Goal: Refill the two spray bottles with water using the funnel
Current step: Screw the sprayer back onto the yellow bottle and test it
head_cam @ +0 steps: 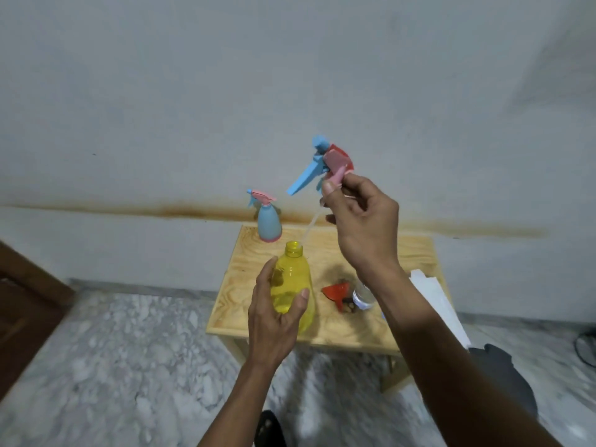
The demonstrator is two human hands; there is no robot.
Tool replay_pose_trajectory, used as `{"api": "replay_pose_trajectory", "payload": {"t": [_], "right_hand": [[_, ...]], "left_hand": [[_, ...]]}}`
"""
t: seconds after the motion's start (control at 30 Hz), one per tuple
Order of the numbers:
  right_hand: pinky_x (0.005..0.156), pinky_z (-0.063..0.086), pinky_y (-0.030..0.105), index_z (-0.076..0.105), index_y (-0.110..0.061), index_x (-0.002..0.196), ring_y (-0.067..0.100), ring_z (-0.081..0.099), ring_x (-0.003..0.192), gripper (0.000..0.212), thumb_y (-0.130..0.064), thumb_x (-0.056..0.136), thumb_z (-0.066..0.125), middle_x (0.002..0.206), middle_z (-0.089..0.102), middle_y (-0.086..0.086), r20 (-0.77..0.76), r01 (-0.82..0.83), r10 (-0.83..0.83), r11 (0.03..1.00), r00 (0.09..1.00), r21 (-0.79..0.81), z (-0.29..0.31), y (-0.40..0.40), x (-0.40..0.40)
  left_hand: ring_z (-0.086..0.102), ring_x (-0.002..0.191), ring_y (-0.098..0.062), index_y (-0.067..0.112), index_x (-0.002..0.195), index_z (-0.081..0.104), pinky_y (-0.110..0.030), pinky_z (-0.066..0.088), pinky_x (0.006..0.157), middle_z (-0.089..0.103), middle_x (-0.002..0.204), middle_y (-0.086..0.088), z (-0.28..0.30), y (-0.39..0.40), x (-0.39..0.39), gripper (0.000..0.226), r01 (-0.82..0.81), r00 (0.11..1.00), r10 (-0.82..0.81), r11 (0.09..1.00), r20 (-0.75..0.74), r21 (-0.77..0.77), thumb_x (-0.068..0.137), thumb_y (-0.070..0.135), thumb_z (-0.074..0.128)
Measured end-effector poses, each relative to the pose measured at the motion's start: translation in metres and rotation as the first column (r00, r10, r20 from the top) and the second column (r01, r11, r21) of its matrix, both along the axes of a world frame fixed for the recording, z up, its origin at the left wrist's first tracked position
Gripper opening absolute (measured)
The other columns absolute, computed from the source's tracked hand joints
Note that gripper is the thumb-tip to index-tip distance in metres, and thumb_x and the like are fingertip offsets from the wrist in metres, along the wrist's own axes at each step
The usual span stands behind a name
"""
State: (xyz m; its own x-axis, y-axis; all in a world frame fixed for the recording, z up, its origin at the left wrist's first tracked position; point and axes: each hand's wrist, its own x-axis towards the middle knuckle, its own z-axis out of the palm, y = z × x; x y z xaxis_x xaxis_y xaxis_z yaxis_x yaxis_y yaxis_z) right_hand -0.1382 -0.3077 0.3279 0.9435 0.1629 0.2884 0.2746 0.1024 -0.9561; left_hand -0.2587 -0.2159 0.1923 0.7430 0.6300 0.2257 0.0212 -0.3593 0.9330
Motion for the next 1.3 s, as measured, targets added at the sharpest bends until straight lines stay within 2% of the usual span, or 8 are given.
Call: {"api": "replay_pose_trajectory", "payload": {"t": [0.17,0.27,0.47,0.63,0.8,0.9,1.07,1.3], "right_hand": [[0.079,0.055,0.032,0.07,-0.03,0.089,0.002,0.061,0.074,0.01,-0.02,0.089,0.075,0.077,0.069,-0.02,0.007,-0.132,0.133,0.988,0.991,-0.078,-0.022,-0.006,-0.018],[0.08,0.052,0.023,0.07,-0.028,0.089,0.001,0.066,0.08,0.013,-0.015,0.089,0.074,0.081,0.072,-0.013,-0.03,-0.19,0.189,0.981,0.982,-0.039,-0.024,-0.008,-0.023],[0.092,0.054,0.047,0.074,-0.035,0.092,0.014,0.067,0.091,0.015,-0.02,0.09,0.073,0.093,0.074,0.002,-0.069,-0.246,0.246,0.969,0.967,0.01,-0.015,-0.004,-0.021],[0.086,0.054,0.034,0.075,-0.03,0.088,0.007,0.062,0.082,0.013,-0.017,0.088,0.075,0.081,0.072,-0.012,-0.084,-0.199,0.201,0.979,0.976,0.038,-0.013,0.013,-0.025],[0.082,0.052,0.033,0.07,-0.018,0.093,0.01,0.066,0.082,0.006,-0.017,0.089,0.074,0.084,0.074,-0.001,-0.178,-0.133,0.155,0.983,0.972,0.127,-0.019,0.032,-0.03],[0.084,0.053,0.034,0.07,-0.013,0.102,0.013,0.066,0.085,0.015,-0.018,0.089,0.075,0.092,0.073,0.008,-0.227,-0.088,0.128,0.98,0.965,0.178,-0.022,0.041,-0.033],[0.079,0.051,0.019,0.074,-0.016,0.105,0.005,0.064,0.086,0.015,-0.022,0.093,0.07,0.091,0.073,-0.006,-0.254,-0.044,0.093,0.98,0.963,0.192,-0.025,0.054,-0.046],[0.08,0.055,0.024,0.069,-0.014,0.11,0.012,0.069,0.094,0.024,-0.011,0.087,0.075,0.104,0.076,0.006,-0.32,0.01,0.097,0.948,0.942,0.318,-0.027,0.064,-0.048]], "left_hand": [[0.057,0.119,0.001,0.037,0.144,0.044,-0.008,0.044,0.091,0.061,0.131,0.009,0.018,-0.013,0.0,0.071,0.031,0.997,-0.03,0.999,0.066,-0.012,0.079,0.053,0.068],[0.057,0.114,0.006,0.045,0.141,0.045,-0.004,0.042,0.087,0.059,0.131,0.021,0.033,-0.013,0.005,0.064,0.057,0.993,-0.057,0.998,0.102,-0.006,0.083,0.048,0.073],[0.062,0.108,-0.001,0.054,0.139,0.046,-0.01,0.047,0.083,0.063,0.12,0.023,0.047,0.005,0.014,0.063,0.094,0.989,-0.093,0.996,0.114,-0.004,0.079,0.063,0.064],[0.062,0.111,-0.003,0.051,0.137,0.05,-0.024,0.054,0.09,0.062,0.128,0.025,0.049,0.02,0.015,0.056,0.136,0.982,-0.131,0.99,0.137,-0.033,0.085,0.056,0.07],[0.055,0.113,0.016,0.055,0.131,0.049,-0.004,0.042,0.087,0.054,0.122,0.047,0.052,0.033,0.013,0.054,0.159,0.977,-0.148,0.985,0.151,-0.061,0.082,0.047,0.069],[0.053,0.115,0.018,0.053,0.132,0.049,-0.004,0.042,0.088,0.053,0.122,0.049,0.051,0.044,0.012,0.053,0.181,0.973,-0.171,0.982,0.154,-0.057,0.083,0.045,0.07],[0.051,0.121,0.015,0.046,0.139,0.05,-0.009,0.044,0.093,0.051,0.131,0.045,0.047,0.053,0.011,0.058,0.2,0.97,-0.193,0.979,0.15,-0.033,0.086,0.053,0.07],[0.052,0.117,0.018,0.051,0.133,0.048,-0.002,0.04,0.089,0.052,0.125,0.049,0.053,0.056,0.013,0.054,0.215,0.964,-0.203,0.975,0.17,-0.055,0.084,0.045,0.07]]}}
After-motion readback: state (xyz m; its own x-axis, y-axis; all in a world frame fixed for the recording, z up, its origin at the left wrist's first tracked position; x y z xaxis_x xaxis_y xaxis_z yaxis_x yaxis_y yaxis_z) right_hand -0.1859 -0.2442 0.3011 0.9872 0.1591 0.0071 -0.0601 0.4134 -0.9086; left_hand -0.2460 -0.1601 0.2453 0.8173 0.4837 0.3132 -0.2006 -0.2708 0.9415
